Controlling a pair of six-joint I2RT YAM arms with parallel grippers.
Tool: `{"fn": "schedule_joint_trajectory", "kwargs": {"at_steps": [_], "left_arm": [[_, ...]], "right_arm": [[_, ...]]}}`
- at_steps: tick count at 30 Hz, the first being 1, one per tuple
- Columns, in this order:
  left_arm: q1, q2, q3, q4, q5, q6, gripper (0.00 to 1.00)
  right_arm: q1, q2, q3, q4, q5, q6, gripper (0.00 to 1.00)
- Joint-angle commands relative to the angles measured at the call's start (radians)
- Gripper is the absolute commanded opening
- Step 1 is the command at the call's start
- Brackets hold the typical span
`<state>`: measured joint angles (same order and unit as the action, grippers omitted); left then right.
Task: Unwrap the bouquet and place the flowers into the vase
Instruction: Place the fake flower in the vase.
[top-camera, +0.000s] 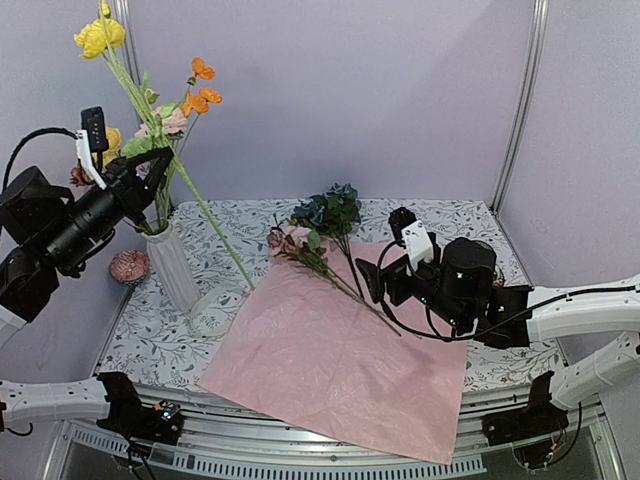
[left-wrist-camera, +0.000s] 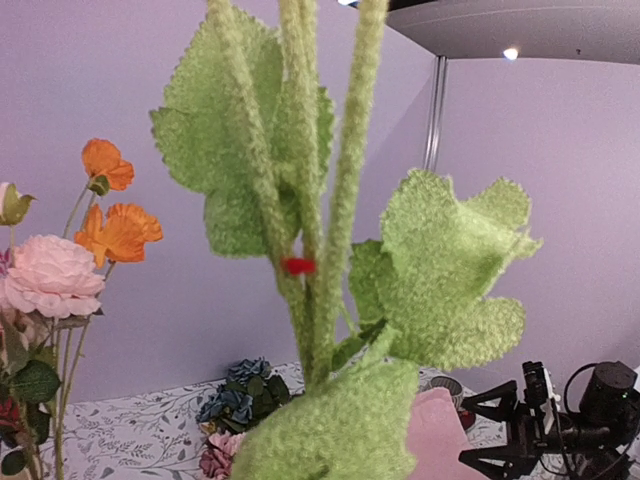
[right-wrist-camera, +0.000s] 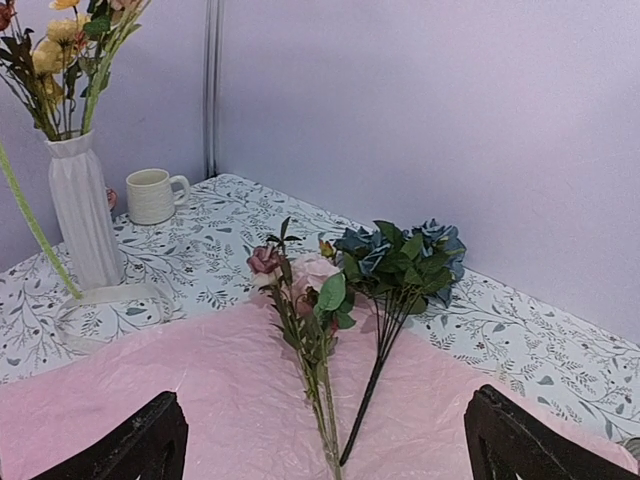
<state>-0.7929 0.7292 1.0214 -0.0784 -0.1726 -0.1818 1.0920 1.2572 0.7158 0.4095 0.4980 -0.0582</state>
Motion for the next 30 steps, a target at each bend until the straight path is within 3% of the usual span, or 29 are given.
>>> {"fn": "schedule_joint_trajectory", "kwargs": {"at_steps": [1, 12, 30], "left_arm": [[-0.008, 0.01, 0.065, -0.085, -0.123, 0.093, 0.0], [-0.008, 0.056, 0.148, -0.058, -0.303, 0.222, 0.0], [-0.008, 0.133, 0.417, -0.103, -0.405, 0.438, 0.0]], "right_arm": [[-0.008, 0.023, -0.009, 0.056, 0.142, -0.075, 0.99], [-0.044, 0.04, -0.08, 0.223, 0.135, -0.131, 0.99], [-0.046, 0.142, -0.143, 0.339, 0.156, -0.14, 0.99]]}}
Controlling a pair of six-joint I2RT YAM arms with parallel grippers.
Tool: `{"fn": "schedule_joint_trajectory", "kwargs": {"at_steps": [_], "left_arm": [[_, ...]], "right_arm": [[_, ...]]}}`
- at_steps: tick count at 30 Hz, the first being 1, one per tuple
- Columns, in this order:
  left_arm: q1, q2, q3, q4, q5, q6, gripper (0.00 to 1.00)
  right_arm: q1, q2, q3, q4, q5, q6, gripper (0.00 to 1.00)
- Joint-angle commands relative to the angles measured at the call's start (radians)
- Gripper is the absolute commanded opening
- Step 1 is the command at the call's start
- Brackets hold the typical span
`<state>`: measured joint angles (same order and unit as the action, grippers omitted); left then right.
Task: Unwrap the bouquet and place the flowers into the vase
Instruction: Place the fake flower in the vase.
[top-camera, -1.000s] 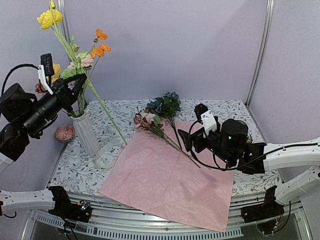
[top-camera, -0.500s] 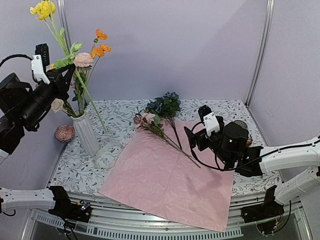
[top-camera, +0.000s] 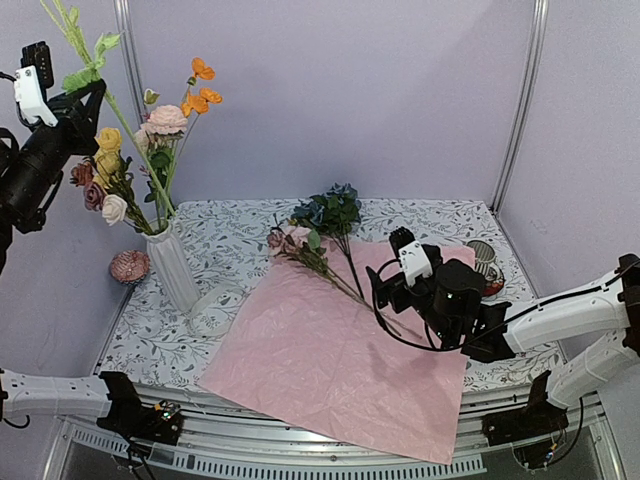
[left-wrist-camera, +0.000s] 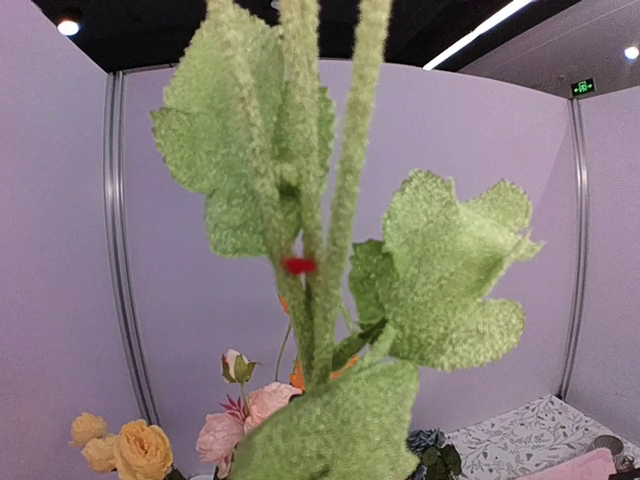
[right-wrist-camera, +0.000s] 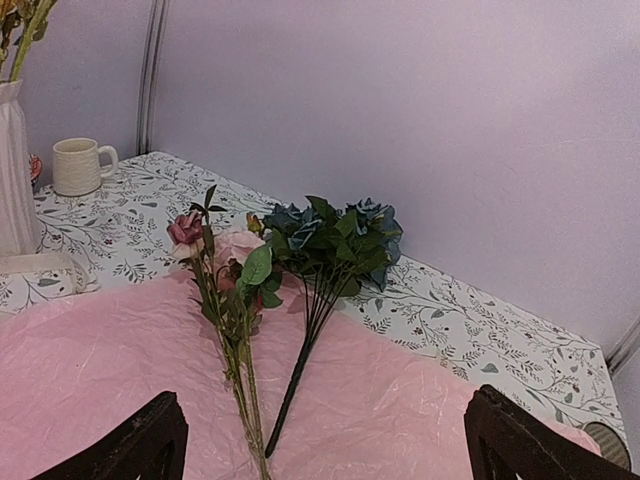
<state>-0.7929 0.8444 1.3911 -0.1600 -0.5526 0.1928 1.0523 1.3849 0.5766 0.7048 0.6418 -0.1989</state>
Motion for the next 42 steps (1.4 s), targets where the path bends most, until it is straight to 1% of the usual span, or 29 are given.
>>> {"fn": "schedule_joint_trajectory", "kwargs": {"at_steps": [1, 4, 8, 17, 22, 24, 26, 28, 31, 37, 42], "left_arm": [[-0.008, 0.024, 0.062, -0.036, -0.034, 0.066, 0.0], [-0.008, 0.032, 0.079, -0.058, -0.06, 0.074, 0.0], [-0.007, 0.027, 0.053, -0.049, -0.084, 0.09, 0.0], [-0.005, 0.055, -0.102, 0.059, -0.186, 0.154, 0.0], [0.02, 0.105, -0.137, 0.072, -0.217, 0.158, 0.0], [0.045, 0.123, -0.136, 0.061, -0.232, 0.125, 0.0], [0.089, 0.135, -0.123, 0.021, -0.238, 0.048, 0.0], [0.16, 0.137, -0.115, -0.037, -0.2, -0.038, 0.0], [0.225, 0.138, -0.114, -0.102, -0.131, -0.136, 0.0], [0.287, 0.181, -0.078, -0.249, -0.119, -0.257, 0.0], [0.333, 0.214, -0.063, -0.331, -0.081, -0.324, 0.0]], "right_arm": [[-0.006, 0.014, -0.004, 0.043, 0.012, 0.0, 0.99], [-0.005, 0.014, -0.007, 0.045, 0.013, 0.001, 0.99], [-0.005, 0.017, -0.006, 0.048, 0.008, 0.002, 0.99], [-0.005, 0.011, -0.01, 0.05, 0.0, 0.01, 0.99], [-0.006, 0.006, -0.015, 0.049, 0.0, 0.012, 0.99], [-0.005, 0.002, -0.016, 0.049, 0.001, 0.013, 0.99], [-0.006, 0.0, -0.019, 0.05, 0.002, 0.013, 0.99], [-0.005, -0.003, -0.02, 0.05, 0.001, 0.014, 0.99], [-0.005, -0.003, -0.021, 0.049, 0.001, 0.015, 0.99], [-0.005, 0.003, -0.021, 0.052, 0.0, 0.014, 0.99], [-0.005, 0.009, -0.02, 0.054, 0.0, 0.015, 0.99]]}}
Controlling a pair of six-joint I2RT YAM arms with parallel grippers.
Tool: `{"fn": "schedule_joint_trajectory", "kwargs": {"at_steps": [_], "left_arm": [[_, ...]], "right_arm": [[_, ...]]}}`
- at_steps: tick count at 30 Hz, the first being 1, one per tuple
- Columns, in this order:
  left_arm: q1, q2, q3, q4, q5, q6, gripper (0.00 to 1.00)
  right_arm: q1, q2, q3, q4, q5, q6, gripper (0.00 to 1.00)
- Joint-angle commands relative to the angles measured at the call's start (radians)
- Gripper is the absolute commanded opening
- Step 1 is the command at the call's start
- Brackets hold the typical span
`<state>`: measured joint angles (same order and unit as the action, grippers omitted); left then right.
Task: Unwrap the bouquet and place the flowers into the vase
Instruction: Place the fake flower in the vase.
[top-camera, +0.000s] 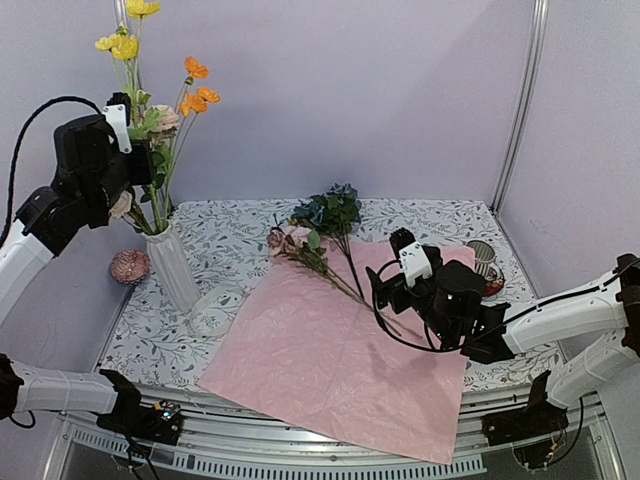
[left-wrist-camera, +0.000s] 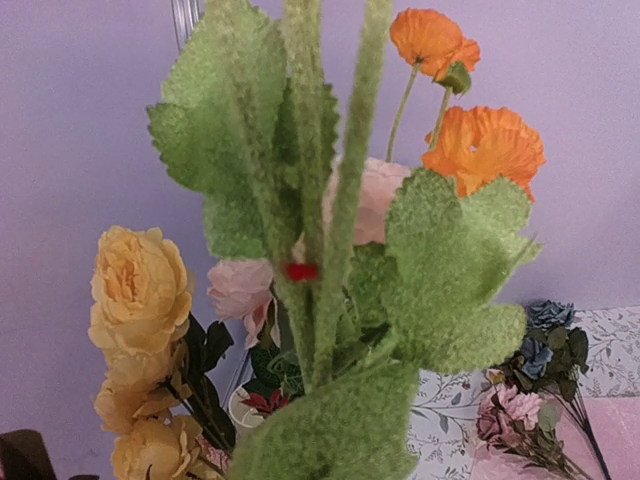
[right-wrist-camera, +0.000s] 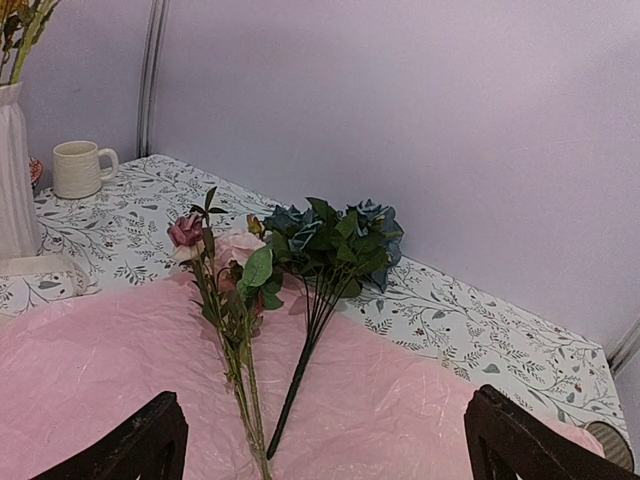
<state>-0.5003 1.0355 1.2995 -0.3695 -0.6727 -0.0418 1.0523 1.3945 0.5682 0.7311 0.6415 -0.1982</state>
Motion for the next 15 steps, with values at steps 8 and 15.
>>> {"fn": "schedule_joint_trajectory", "kwargs": {"at_steps": [8, 15], "left_arm": [[0.106, 0.053, 0.034, -0.177, 0.109, -0.146, 0.0], [0.12, 0.042, 0.043, -0.191, 0.111, -0.168, 0.41]], "right_arm": [[-0.006, 0.007, -0.009, 0.028, 0.002, 0.013, 0.99], [-0.005, 0.012, -0.009, 0.028, 0.009, 0.01, 0.99]]}}
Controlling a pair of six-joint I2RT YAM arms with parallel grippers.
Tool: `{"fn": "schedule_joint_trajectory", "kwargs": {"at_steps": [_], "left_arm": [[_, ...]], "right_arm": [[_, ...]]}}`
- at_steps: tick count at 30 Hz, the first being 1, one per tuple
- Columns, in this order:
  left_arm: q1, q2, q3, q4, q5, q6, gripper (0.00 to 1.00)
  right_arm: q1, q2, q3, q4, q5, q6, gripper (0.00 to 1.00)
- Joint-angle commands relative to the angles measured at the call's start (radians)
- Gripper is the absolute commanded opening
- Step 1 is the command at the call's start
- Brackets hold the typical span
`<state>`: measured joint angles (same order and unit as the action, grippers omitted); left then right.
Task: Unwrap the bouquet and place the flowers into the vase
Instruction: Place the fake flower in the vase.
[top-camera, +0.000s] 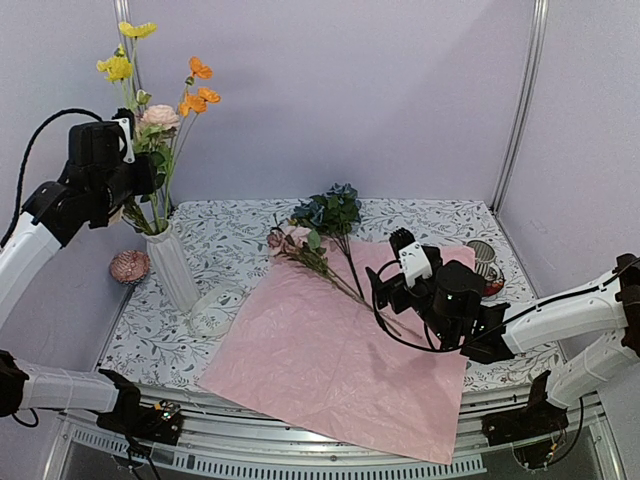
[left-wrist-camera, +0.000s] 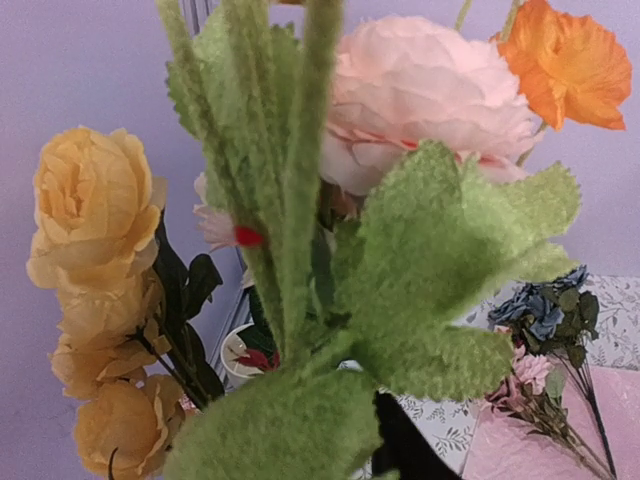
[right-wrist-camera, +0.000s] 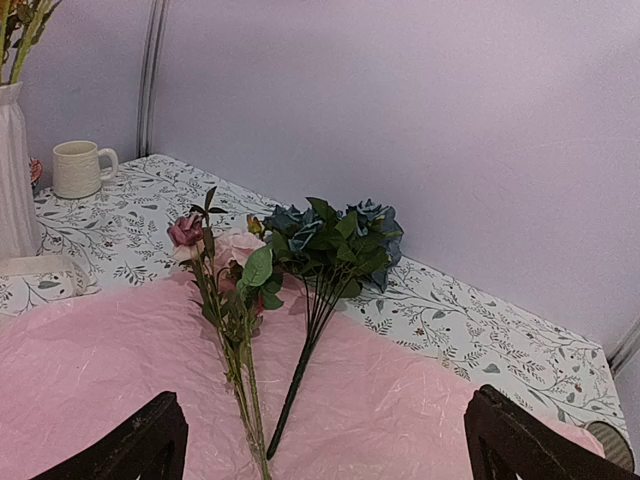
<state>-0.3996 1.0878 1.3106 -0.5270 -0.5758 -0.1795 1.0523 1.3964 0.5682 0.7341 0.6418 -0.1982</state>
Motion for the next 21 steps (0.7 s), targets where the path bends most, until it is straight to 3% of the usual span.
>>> {"fn": "schedule_joint_trajectory", "kwargs": {"at_steps": [1, 6, 15, 21], "left_arm": [[0.019, -0.012, 0.038, -0.04, 0.012, -0.031, 0.46], [0.021, -0.029, 0.068, -0.06, 0.011, -0.04, 0.64], [0.022, -0.036, 0.127, -0.094, 0.007, -0.039, 0.65], [0.022, -0.064, 0.212, -0.147, 0.094, -0.067, 0.7]], "right_arm": [[-0.006, 0.01, -0.009, 0.025, 0.009, 0.01, 0.99], [-0.005, 0.008, -0.009, 0.024, 0.008, 0.01, 0.99], [-0.005, 0.009, -0.009, 0.025, 0.004, 0.011, 0.99], [-0.005, 0.012, -0.008, 0.025, 0.003, 0.009, 0.99]]}}
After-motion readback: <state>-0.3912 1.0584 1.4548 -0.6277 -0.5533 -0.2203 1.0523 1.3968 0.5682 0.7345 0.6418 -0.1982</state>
